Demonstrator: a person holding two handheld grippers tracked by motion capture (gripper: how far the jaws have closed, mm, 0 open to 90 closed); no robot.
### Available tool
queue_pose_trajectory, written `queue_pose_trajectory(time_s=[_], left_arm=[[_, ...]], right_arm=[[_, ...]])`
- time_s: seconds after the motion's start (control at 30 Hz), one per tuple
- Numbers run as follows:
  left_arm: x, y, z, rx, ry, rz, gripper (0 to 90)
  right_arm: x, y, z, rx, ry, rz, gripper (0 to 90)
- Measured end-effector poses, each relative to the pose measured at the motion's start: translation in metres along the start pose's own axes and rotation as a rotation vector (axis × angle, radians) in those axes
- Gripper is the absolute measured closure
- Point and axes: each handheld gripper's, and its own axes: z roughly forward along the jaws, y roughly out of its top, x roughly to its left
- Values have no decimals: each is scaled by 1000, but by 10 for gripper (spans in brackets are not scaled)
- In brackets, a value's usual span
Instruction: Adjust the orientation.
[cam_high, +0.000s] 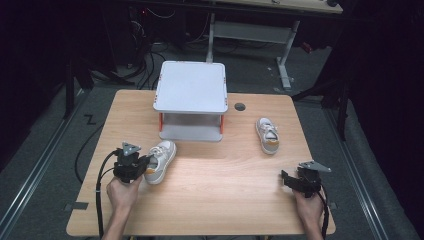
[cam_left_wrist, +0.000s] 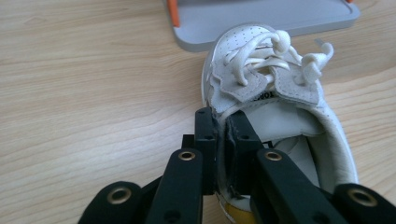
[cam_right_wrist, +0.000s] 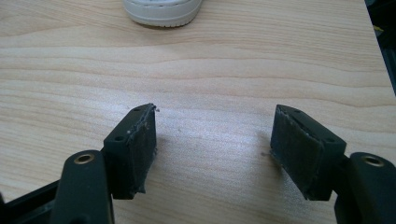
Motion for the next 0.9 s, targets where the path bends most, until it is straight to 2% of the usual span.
queue_pose_trajectory(time_s=[0.23, 0.37, 0.4, 0.47, 0.53, 0.63, 0.7, 0.73, 0.87, 0.9], left_arm=[[-14, 7, 1, 2, -40, 20, 843], [-28, 11, 5, 15, -65, 52, 842], [-35, 13, 7, 19, -71, 62, 842], [-39, 15, 9, 20, -76, 66, 842], [-49, 18, 13, 20, -95, 71, 841], [-56, 20, 17, 30, -93, 70, 841], [-66, 25, 22, 46, -80, 88, 841], [-66, 25, 22, 46, -80, 88, 841], [-83, 31, 30, 56, -103, 91, 840], [-83, 31, 30, 56, -103, 91, 840]], right_arm=[[0, 0, 0, 0, 0, 0, 313], [0, 0, 0, 0, 0, 0, 312], [0, 0, 0, 0, 1, -1, 311], [0, 0, 0, 0, 1, -1, 309], [0, 0, 0, 0, 2, -3, 308], [0, 0, 0, 0, 2, -3, 308], [0, 0, 0, 0, 2, -3, 308], [0, 0, 0, 0, 2, -3, 308], [0, 0, 0, 0, 3, -2, 307], [0, 0, 0, 0, 3, -3, 306]])
